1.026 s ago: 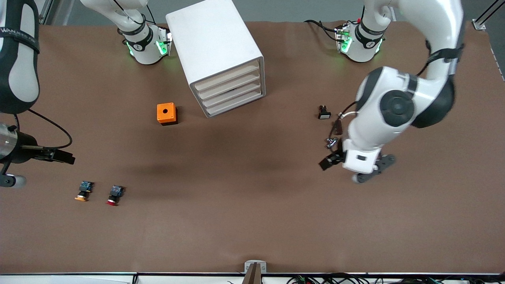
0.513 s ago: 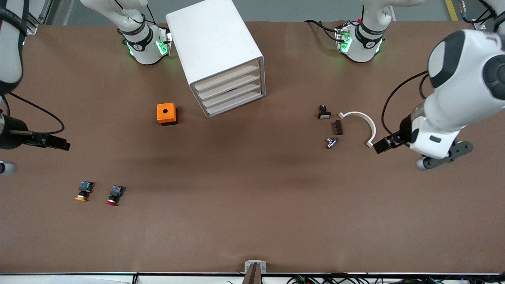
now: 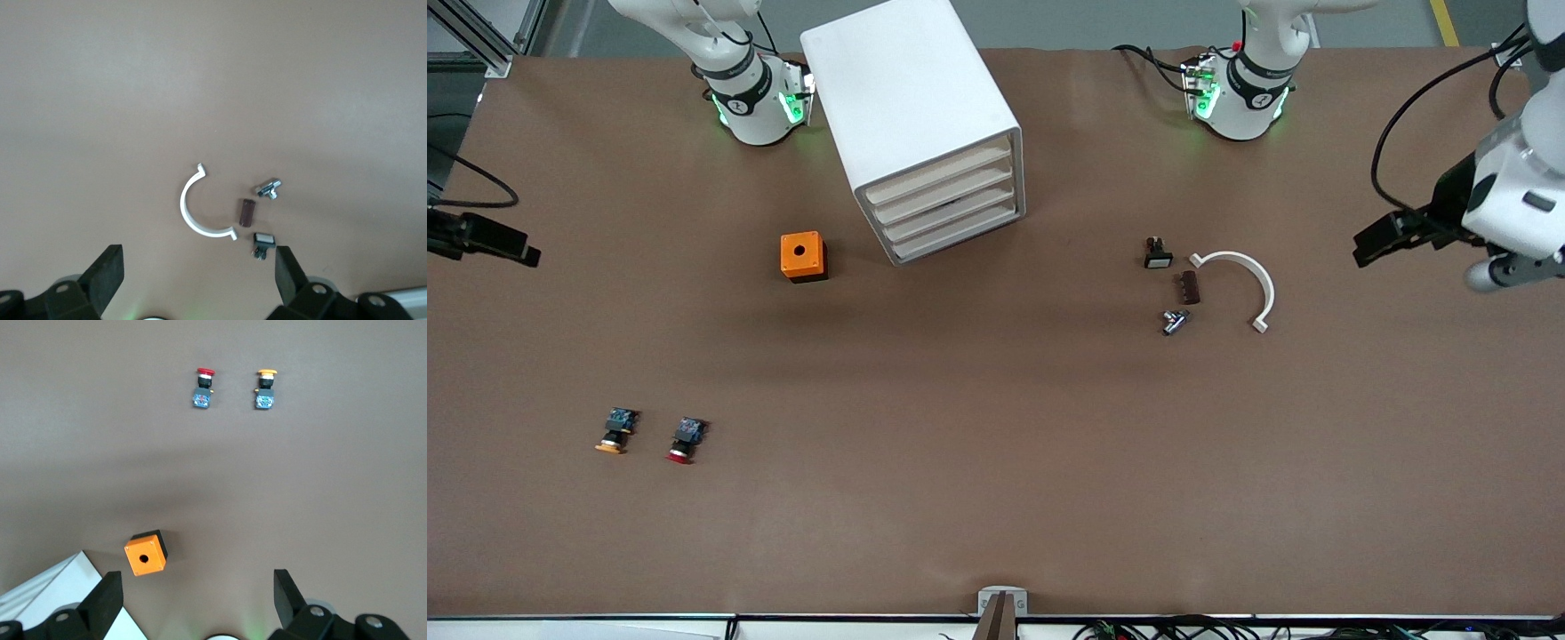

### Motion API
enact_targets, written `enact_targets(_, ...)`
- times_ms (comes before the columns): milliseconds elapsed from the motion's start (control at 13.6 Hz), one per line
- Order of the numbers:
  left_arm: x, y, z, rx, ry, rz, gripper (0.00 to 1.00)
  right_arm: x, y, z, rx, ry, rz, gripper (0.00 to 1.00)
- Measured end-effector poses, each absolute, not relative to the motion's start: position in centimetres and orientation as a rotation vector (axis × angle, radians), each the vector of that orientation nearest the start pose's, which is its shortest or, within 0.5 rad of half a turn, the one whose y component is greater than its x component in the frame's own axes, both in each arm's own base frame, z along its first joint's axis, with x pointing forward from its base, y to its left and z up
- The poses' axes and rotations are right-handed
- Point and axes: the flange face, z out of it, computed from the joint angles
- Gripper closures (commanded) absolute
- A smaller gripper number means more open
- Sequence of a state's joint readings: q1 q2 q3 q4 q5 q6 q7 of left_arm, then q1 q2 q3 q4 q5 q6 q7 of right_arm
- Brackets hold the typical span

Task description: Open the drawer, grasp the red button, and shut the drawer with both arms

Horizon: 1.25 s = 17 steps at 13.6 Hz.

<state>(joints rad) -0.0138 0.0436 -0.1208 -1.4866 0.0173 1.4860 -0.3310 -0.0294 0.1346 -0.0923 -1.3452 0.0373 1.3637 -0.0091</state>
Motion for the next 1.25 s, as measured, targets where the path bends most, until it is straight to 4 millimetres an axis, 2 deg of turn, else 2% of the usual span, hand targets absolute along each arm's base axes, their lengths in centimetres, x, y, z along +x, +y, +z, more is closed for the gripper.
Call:
enact_targets(220, 53.4, -5.0, 65.4, -3.109, -0.208, 0.057, 0.0, 55.5, -6.5, 65.3, -3.126, 0.146, 0.166, 0.0)
enact_targets(366, 52.4, -3.9, 65.8, -3.112, -0.156, 0.056, 0.0, 55.3, -6.4, 65.7, -3.136, 0.142, 0.158, 0.0)
enact_targets(586, 51.2, -3.5, 65.9, -3.111, -0.144, 0.055, 0.0, 55.4, -6.3, 65.7, -3.138, 0.139, 0.147, 0.0)
enact_targets(953, 51.2, -3.5, 65.7, -3.112, -0.142, 0.047, 0.0, 54.9, -6.2, 66.0, -3.137, 0.136, 0.143, 0.0)
enact_targets(1246, 51.5, -3.6, 65.4, -3.112, -0.135, 0.055, 0.0, 52.8, -6.1, 66.0, -3.126, 0.136, 0.162, 0.0)
